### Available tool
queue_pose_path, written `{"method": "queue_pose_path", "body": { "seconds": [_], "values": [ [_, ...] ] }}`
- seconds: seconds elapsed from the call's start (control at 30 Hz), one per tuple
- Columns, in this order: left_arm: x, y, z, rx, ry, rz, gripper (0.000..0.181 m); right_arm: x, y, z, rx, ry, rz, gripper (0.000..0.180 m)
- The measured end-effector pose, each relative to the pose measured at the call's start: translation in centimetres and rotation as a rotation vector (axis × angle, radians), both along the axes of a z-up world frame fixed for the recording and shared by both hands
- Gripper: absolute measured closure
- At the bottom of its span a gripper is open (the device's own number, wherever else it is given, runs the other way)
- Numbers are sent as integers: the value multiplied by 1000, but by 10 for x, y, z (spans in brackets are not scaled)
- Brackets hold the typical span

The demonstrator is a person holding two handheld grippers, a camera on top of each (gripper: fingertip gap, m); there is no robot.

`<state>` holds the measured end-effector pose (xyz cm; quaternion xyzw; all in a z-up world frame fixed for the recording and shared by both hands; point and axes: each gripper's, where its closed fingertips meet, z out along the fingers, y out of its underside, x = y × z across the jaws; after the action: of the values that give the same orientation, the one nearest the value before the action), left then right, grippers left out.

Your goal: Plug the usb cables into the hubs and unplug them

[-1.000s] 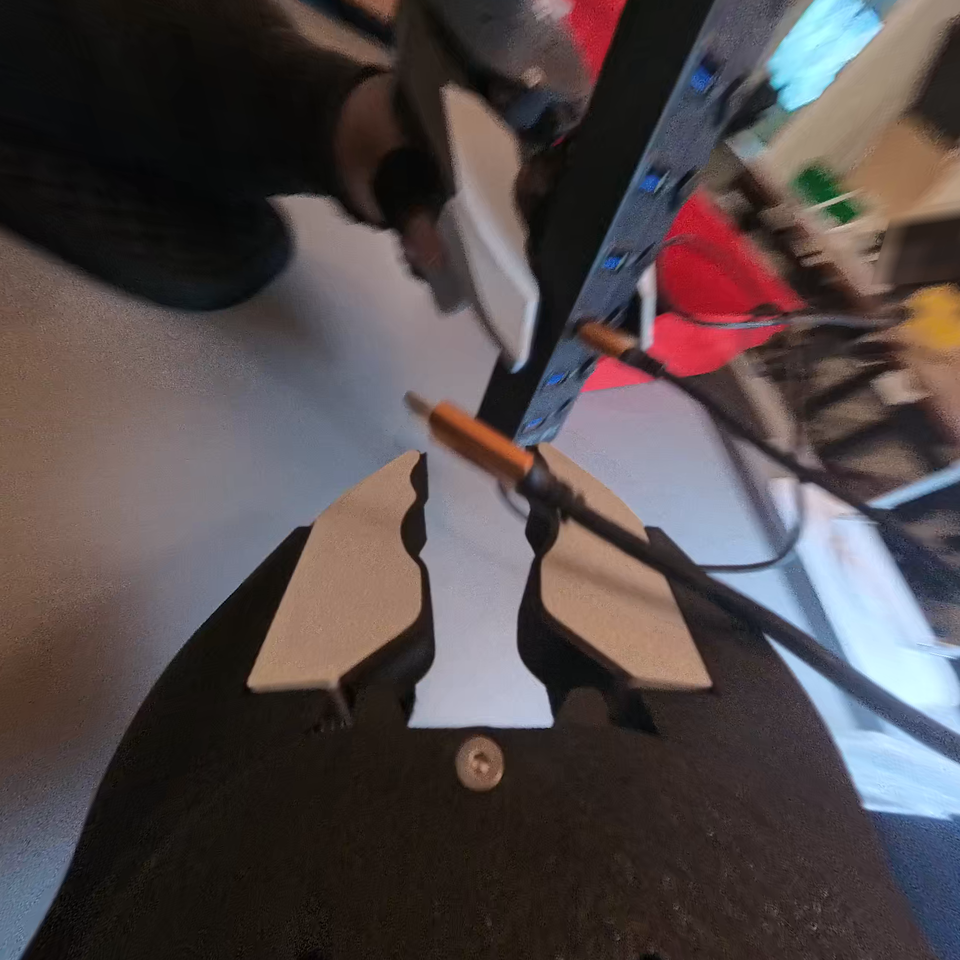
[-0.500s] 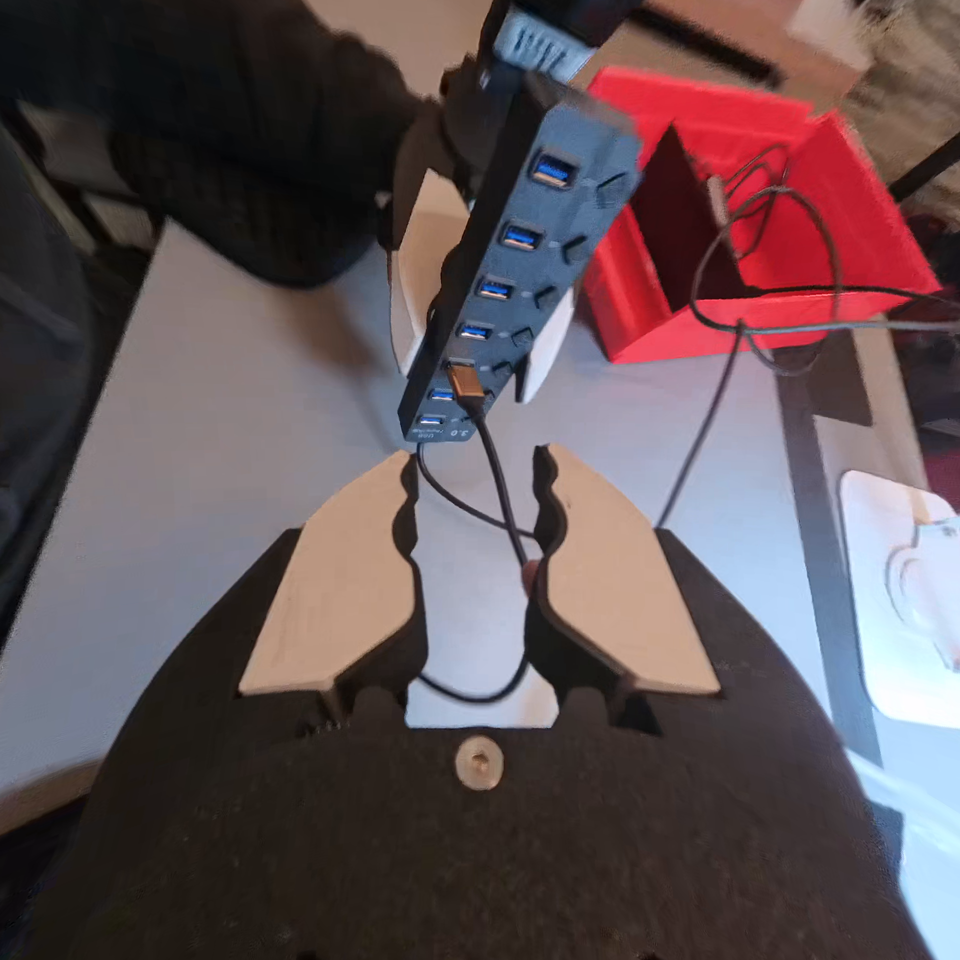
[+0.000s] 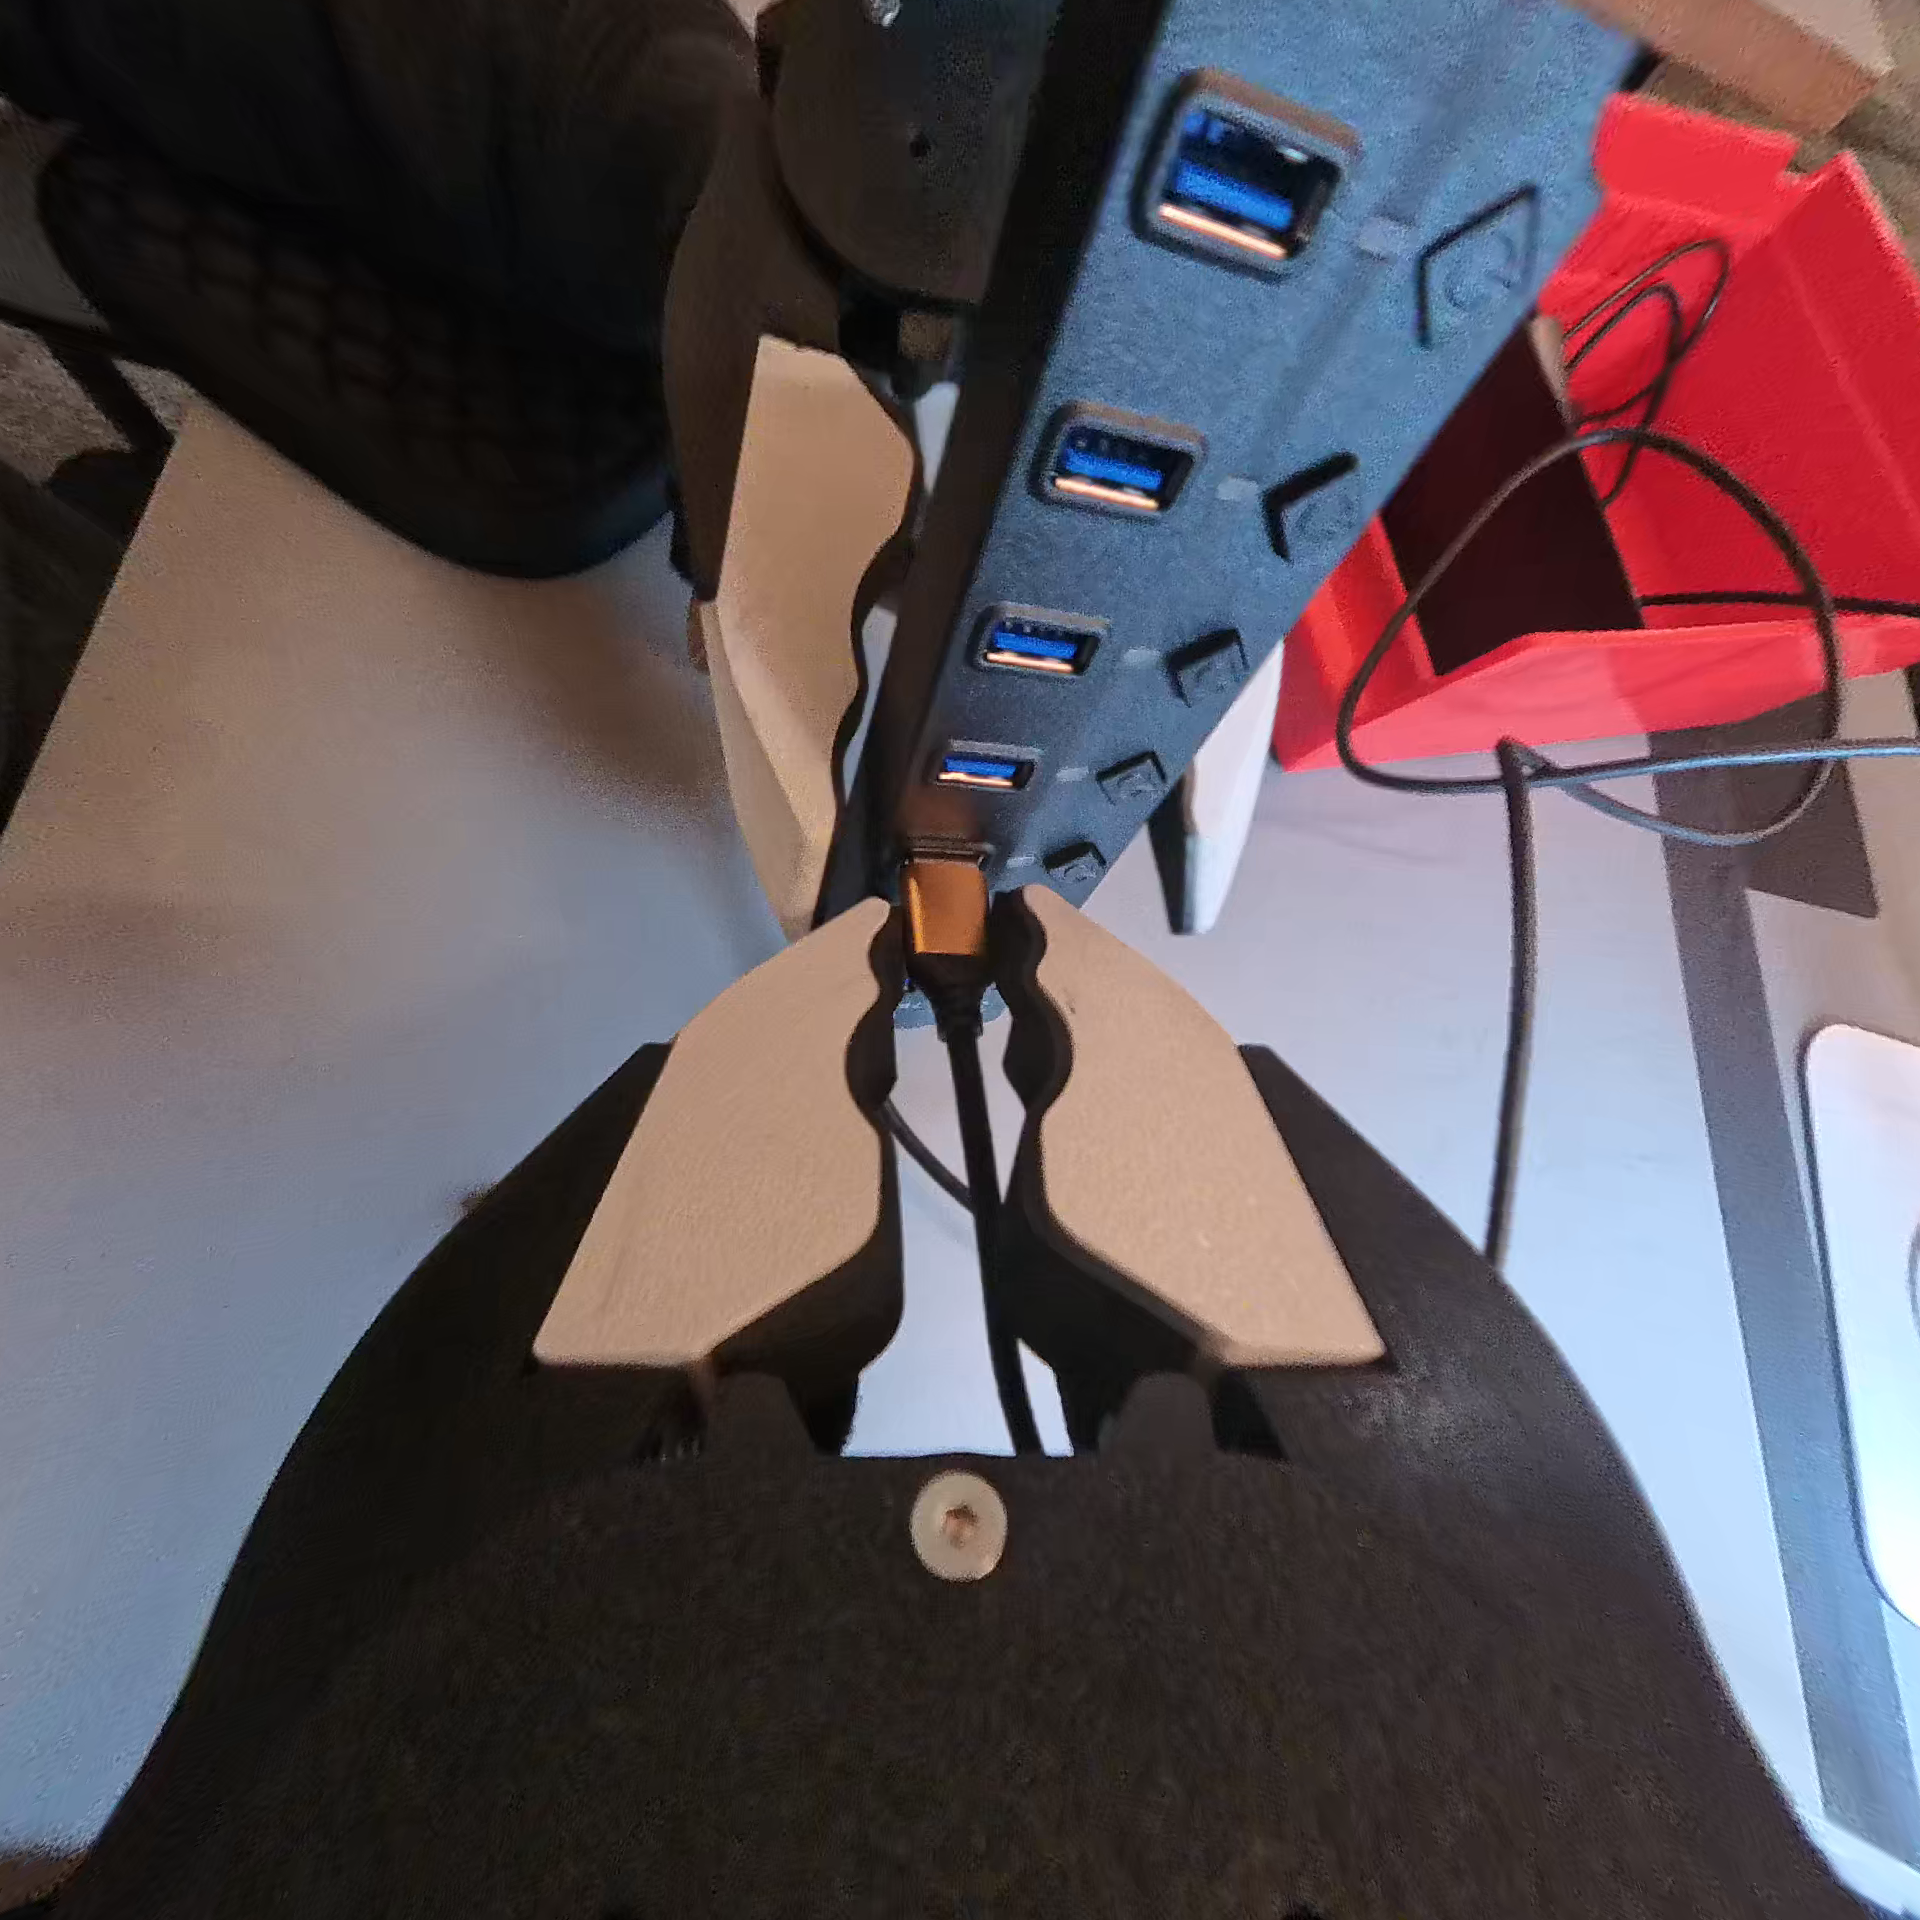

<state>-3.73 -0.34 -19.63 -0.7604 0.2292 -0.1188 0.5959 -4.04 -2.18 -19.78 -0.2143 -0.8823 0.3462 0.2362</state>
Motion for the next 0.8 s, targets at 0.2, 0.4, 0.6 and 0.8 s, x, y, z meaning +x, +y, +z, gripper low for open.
{"method": "queue_pose_path", "body": {
  "seconds": [0.2, 0.4, 0.6, 0.8],
  "values": [
    [1, -3, 7, 15, 56, 18, 117, 2, -2, 8, 8, 51, 10, 163],
    [-3, -2, 10, 25, 131, 49, 117, 0, -1, 12, 29, 89, 1, 163],
    [1, 5, 11, 2, 105, 61, 118, 7, 9, 19, 7, 68, 38, 163],
    [-34, 0, -17, -145, 296, 216, 118, 8, 50, 28, 10, 83, -42, 164]
  ]
}}
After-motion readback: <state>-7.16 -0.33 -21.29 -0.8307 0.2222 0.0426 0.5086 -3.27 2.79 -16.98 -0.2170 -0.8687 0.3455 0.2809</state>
